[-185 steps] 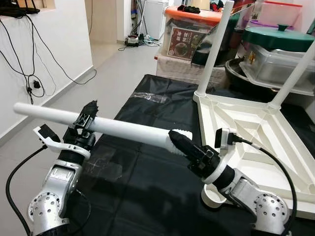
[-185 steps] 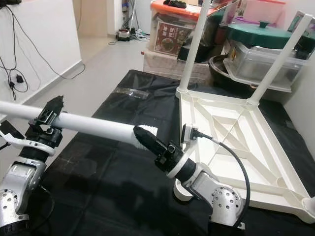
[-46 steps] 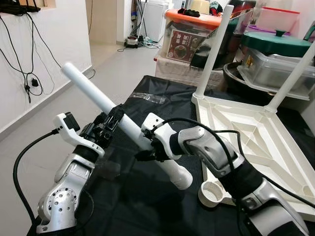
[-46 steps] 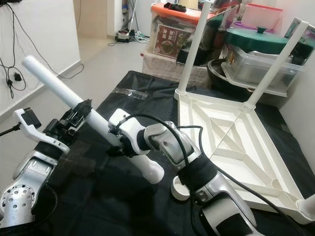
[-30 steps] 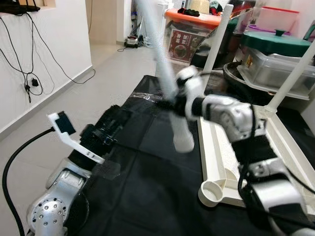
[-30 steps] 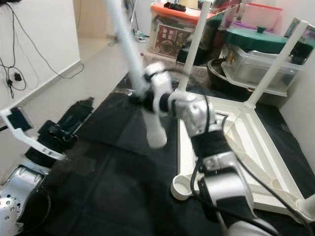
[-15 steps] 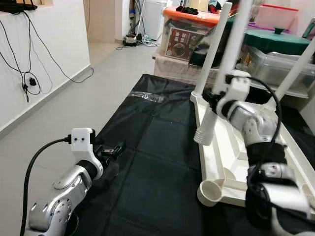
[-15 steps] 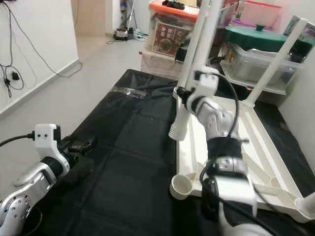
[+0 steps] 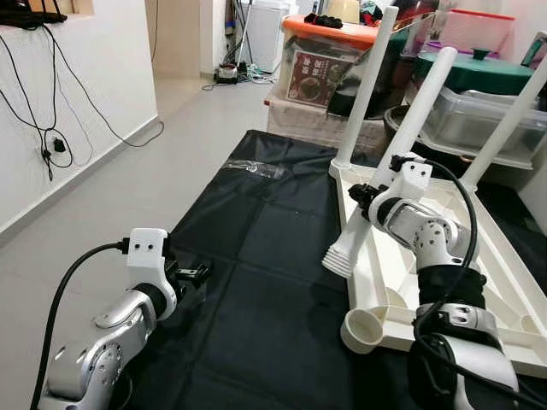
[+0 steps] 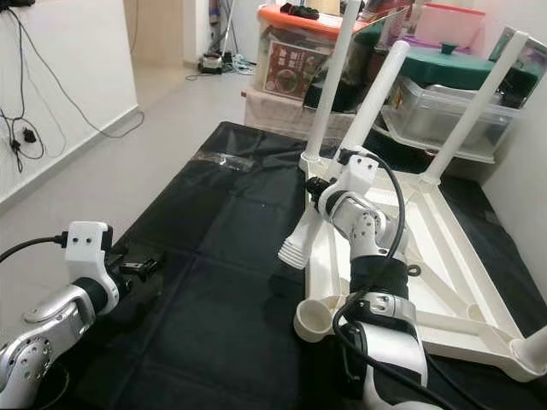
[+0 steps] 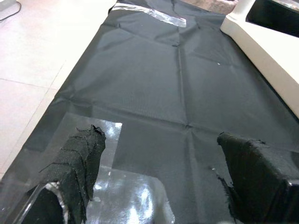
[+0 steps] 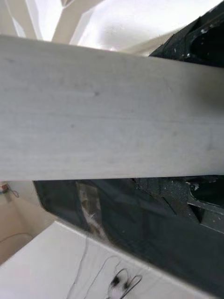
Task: Building children table
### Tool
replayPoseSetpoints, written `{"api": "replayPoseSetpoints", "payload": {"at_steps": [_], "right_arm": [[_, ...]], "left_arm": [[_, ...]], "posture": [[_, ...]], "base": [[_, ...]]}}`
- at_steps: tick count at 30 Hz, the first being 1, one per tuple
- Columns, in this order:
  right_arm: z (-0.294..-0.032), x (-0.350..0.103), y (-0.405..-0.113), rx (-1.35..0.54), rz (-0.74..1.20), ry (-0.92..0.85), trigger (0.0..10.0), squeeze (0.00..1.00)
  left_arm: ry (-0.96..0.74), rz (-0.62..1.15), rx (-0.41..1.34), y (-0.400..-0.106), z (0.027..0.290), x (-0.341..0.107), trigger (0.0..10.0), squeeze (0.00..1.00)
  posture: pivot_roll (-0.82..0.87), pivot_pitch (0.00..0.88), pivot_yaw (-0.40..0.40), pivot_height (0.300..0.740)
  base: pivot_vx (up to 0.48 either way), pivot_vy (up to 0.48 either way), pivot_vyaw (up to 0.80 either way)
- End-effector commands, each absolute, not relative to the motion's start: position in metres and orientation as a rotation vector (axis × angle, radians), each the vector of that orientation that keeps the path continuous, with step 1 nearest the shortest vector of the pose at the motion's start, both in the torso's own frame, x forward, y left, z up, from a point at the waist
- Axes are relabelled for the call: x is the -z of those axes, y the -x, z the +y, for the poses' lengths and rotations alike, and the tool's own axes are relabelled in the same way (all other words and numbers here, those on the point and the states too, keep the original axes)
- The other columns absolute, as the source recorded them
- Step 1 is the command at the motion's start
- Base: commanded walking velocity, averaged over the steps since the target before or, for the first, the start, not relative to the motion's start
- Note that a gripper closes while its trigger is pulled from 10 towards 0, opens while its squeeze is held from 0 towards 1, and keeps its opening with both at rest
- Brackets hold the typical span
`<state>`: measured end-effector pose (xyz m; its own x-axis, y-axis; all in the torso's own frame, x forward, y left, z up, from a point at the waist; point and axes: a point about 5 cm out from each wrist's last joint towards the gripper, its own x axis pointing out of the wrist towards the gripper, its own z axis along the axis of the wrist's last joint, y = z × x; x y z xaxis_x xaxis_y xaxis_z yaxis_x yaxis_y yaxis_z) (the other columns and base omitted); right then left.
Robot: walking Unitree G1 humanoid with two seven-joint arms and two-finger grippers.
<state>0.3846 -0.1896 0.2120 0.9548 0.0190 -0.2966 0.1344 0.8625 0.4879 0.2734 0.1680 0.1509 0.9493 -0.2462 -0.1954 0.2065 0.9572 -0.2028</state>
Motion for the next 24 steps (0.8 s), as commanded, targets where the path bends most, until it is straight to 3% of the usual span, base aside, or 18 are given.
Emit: {"api": "replayPoseSetpoints", "payload": {"at_steps": [1,18,24], "right_arm": [[-0.191,-0.218,-0.384,0.072,0.251,-0.562,10.0,0.00],[-0.189,-0.210,-0.367,0.059,0.188,-0.574,10.0,0.00],[-0.197,-0.216,-0.358,0.065,0.090,-0.471,10.0,0.00]], "left_arm": [[0.156,0.237,0.250,-0.271,0.166,-0.149,10.0,0.00],[0.107,0.226,0.257,-0.267,0.166,-0.144,10.0,0.00],[0.097,0.215,0.254,-0.264,0.168,-0.141,10.0,0.00]], "posture": [[0.08,0.000,-0.118,0.740],[0.07,0.000,-0.118,0.740],[0.07,0.000,-0.119,0.740]], "base": [[0.000,0.000,0.00],[0.000,0.000,0.00],[0.000,0.000,-0.77]]}}
